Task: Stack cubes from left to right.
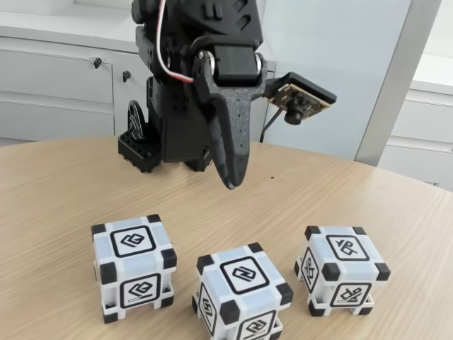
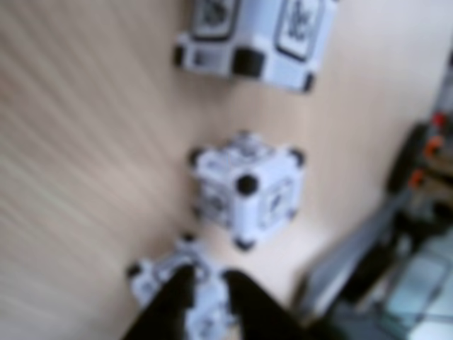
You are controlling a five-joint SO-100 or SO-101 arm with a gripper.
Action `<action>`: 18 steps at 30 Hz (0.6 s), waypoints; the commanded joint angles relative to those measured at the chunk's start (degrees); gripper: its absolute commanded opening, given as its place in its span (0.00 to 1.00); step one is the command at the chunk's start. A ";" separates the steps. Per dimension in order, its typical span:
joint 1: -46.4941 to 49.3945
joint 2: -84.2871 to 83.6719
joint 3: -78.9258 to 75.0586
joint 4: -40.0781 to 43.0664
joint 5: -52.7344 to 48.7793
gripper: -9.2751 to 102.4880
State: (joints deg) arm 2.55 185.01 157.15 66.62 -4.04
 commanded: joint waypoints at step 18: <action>-0.44 -50.54 -49.48 21.88 -3.69 0.08</action>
State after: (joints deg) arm 2.55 141.50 113.12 81.83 -6.15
